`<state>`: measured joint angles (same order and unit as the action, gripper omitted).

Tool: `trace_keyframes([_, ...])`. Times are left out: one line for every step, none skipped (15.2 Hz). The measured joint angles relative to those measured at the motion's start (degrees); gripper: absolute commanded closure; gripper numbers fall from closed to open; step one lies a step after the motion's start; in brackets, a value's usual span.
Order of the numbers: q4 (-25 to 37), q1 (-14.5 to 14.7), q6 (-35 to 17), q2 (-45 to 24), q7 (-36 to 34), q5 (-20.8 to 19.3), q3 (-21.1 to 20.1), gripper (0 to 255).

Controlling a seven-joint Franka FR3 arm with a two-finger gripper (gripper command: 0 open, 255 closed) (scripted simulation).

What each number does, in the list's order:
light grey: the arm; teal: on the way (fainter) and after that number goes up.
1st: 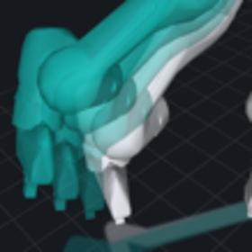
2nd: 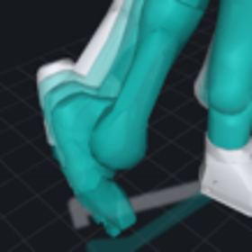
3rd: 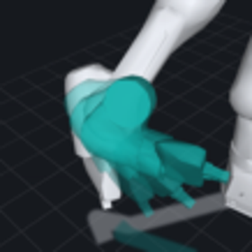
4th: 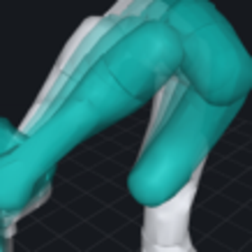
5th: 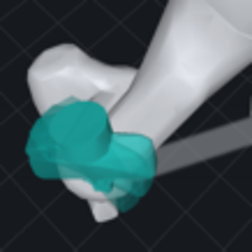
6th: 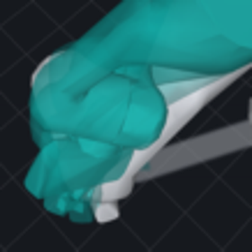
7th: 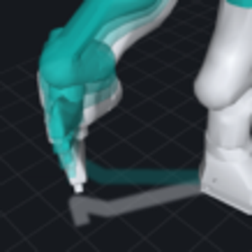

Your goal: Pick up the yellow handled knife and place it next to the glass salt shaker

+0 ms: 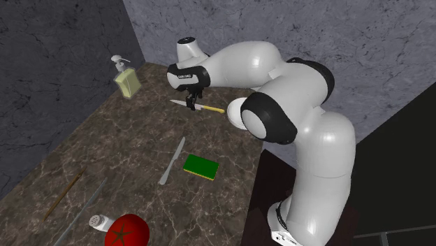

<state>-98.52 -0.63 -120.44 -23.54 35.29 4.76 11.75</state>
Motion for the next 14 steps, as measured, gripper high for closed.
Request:
trace_keyframes([-0.25,-0.04,-0.49,-0.26,0.09,0.07,-0.03,0])
trace_keyframes([-0.38,-0.13,-1.15,-0.8,0.23,0.2,-0.08,0])
trace_keyframes([-1.0,-0.1,-2.03,-1.07,0.23,0.29,-0.14,0])
trace_keyframes([-1.24,-0.15,-2.57,-1.38,0.32,0.37,-0.17,0])
trace_keyframes([-1.17,-0.16,-2.71,-1.59,0.33,0.41,-0.19,0])
trace_keyframes([-1.25,-0.16,-2.85,-1.64,0.33,0.42,-0.2,0])
trace_keyframes([-1.26,-0.17,-2.9,-1.67,0.34,0.43,-0.2,0])
trace_keyframes([-1.26,-0.17,-2.93,-1.69,0.34,0.43,-0.2,0])
trace_keyframes([-1.28,-0.17,-2.95,-1.69,0.34,0.44,-0.21,0])
trace_keyframes([-1.28,-0.17,-2.96,-1.69,0.34,0.44,-0.21,0])
trace_keyframes([-1.28,-0.17,-2.96,-1.69,0.34,0.44,-0.21,255])
trace_keyframes([-1.28,-0.17,-2.96,-1.69,0.34,0.44,-0.21,255])
trace_keyframes([-1.28,-0.17,-2.96,-1.69,0.34,0.44,-0.21,255])
trace_keyframes([-1.28,-0.17,-2.96,-1.69,0.34,0.44,-0.21,255])
